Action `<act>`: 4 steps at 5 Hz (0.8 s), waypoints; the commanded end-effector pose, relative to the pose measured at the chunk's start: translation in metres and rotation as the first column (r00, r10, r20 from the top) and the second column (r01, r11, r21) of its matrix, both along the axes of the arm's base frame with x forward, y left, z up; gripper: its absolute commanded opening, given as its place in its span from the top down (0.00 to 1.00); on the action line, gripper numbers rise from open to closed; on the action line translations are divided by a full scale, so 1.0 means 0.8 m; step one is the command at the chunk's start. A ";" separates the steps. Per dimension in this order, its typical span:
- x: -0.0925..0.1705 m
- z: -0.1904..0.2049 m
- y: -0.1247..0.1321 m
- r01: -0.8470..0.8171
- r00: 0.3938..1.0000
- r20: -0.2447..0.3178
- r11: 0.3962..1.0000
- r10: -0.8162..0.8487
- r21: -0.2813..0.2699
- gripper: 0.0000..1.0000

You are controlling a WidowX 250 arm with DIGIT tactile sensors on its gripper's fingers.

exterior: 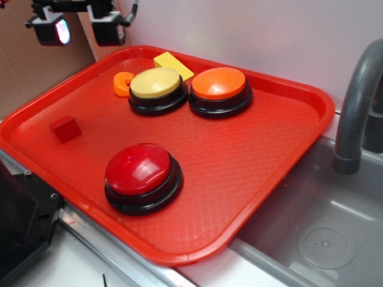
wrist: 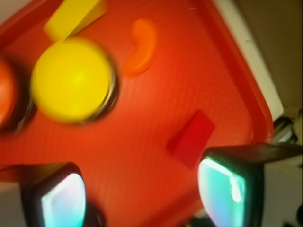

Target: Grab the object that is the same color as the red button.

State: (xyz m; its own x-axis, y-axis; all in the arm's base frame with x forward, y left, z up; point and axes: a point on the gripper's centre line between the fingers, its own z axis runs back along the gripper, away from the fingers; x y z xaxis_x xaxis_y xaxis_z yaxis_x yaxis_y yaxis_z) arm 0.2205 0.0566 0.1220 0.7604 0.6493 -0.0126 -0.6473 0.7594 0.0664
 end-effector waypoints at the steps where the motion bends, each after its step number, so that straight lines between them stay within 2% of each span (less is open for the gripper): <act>1: -0.052 -0.049 0.050 -0.484 0.870 0.103 0.875 0.482 0.004 0.00; 2: -0.067 -0.072 0.065 -0.507 0.857 0.094 0.862 0.506 -0.024 0.00; 3: -0.072 -0.097 0.065 -0.482 0.871 0.071 0.874 0.485 -0.053 0.00; 4: -0.084 -0.109 0.057 -0.457 0.886 0.058 0.888 0.460 -0.056 0.00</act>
